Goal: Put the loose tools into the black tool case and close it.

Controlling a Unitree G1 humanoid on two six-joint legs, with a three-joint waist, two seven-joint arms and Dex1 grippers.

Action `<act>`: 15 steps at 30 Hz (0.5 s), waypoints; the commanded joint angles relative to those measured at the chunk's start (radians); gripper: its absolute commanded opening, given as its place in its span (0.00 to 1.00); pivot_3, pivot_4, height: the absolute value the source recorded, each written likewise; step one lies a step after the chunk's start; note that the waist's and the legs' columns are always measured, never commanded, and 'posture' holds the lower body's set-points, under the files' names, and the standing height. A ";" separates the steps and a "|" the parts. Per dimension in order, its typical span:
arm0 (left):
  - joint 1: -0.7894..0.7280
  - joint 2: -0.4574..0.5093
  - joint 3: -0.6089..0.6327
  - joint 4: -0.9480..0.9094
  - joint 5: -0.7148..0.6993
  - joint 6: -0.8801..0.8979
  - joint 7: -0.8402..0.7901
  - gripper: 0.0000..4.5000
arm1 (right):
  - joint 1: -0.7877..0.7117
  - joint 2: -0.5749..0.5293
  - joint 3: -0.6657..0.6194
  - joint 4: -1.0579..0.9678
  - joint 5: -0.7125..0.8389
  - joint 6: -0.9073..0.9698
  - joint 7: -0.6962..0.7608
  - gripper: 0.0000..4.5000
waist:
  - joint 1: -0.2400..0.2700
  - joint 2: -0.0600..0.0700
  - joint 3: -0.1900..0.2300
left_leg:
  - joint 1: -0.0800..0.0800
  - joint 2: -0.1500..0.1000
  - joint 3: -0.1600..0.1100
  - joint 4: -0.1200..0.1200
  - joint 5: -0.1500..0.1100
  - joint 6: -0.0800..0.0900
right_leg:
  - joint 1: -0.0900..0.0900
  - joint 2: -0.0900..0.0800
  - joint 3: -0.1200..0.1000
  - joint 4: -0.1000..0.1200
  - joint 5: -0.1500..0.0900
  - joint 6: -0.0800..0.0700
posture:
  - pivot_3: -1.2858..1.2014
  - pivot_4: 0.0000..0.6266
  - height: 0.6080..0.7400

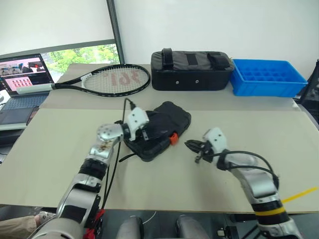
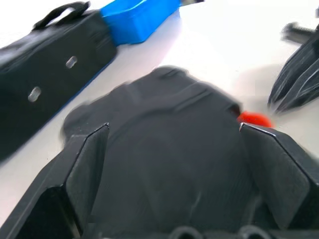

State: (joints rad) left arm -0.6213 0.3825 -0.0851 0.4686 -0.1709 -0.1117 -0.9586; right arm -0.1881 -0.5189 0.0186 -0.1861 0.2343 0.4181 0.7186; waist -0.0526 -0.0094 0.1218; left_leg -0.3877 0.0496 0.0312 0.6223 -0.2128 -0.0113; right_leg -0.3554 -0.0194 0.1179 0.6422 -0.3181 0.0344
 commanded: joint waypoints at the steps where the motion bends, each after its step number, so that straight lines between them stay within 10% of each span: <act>1: 0.100 0.066 0.094 -0.148 -0.106 0.131 -0.007 1.00 | 0.021 -0.057 -0.108 0.033 0.072 -0.091 0.092 0.48 | -0.001 0.000 0.000 | 0.000 0.000 0.000 -0.001 0.000 0.000 | 0.000 0.000 0.000 0.000 0.000 0.000 | 0.52 0.24 0.76; 8: 0.392 0.209 0.219 -0.394 -0.189 0.295 0.007 1.00 | 0.062 -0.144 -0.251 0.186 0.144 -0.258 0.253 1.00 | 0.006 0.000 0.002 | 0.001 0.000 0.000 -0.003 0.000 0.000 | 0.001 -0.002 0.000 -0.002 0.000 -0.001 | 0.52 0.24 0.76; 15: 0.607 0.247 0.304 -0.528 -0.199 0.323 0.066 1.00 | 0.087 -0.200 -0.320 0.334 0.159 -0.390 0.361 1.00 | 0.016 -0.003 0.005 | 0.002 0.000 0.001 -0.005 0.000 0.000 | 0.002 -0.006 -0.001 -0.002 0.001 -0.003 | 0.52 0.24 0.76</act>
State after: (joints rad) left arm -0.0196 0.6174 0.1762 -0.0115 -0.3588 0.2248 -0.9185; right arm -0.1020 -0.6953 -0.2545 0.1227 0.3768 0.0824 1.0545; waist -0.0366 -0.0123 0.1267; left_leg -0.3851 0.0501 0.0320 0.6168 -0.2127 -0.0115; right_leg -0.3538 -0.0258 0.1164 0.6396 -0.3176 0.0319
